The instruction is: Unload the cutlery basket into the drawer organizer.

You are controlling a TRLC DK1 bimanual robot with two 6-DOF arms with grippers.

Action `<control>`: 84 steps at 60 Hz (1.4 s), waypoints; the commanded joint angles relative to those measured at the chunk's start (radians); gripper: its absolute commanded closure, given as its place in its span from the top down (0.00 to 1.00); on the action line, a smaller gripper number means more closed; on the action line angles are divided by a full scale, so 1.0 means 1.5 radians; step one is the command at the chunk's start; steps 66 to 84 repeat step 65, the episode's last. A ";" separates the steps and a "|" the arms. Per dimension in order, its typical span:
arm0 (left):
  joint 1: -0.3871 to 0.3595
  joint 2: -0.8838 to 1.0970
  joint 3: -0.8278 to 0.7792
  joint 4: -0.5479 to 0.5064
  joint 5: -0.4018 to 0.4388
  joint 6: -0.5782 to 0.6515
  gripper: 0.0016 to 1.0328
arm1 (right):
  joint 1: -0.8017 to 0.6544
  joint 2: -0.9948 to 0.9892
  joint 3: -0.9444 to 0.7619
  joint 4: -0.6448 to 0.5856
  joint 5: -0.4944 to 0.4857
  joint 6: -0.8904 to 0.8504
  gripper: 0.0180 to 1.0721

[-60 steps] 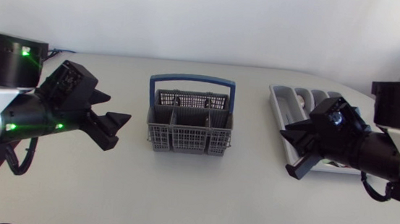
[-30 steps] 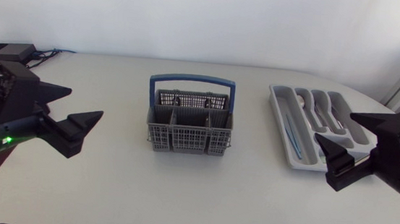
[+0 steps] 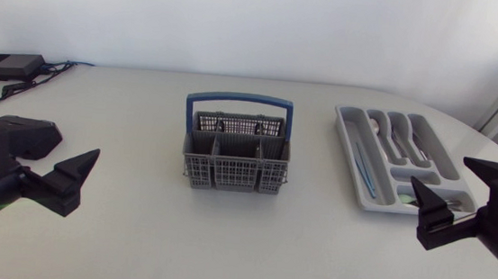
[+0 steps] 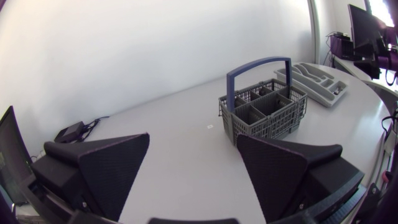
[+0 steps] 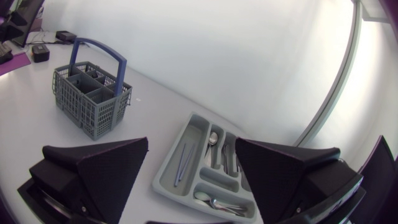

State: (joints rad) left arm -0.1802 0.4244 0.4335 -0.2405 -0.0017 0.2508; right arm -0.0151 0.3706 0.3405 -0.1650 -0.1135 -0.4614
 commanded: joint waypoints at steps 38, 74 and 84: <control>0.104 -0.244 -0.251 0.139 0.001 -0.146 0.96 | 0.008 -0.208 -0.193 0.093 0.064 0.262 0.96; 0.120 -0.283 -0.289 0.160 0.001 -0.167 0.95 | 0.010 -0.247 -0.227 0.110 0.076 0.308 0.96; 0.120 -0.283 -0.289 0.160 0.001 -0.167 0.95 | 0.010 -0.247 -0.227 0.110 0.076 0.308 0.96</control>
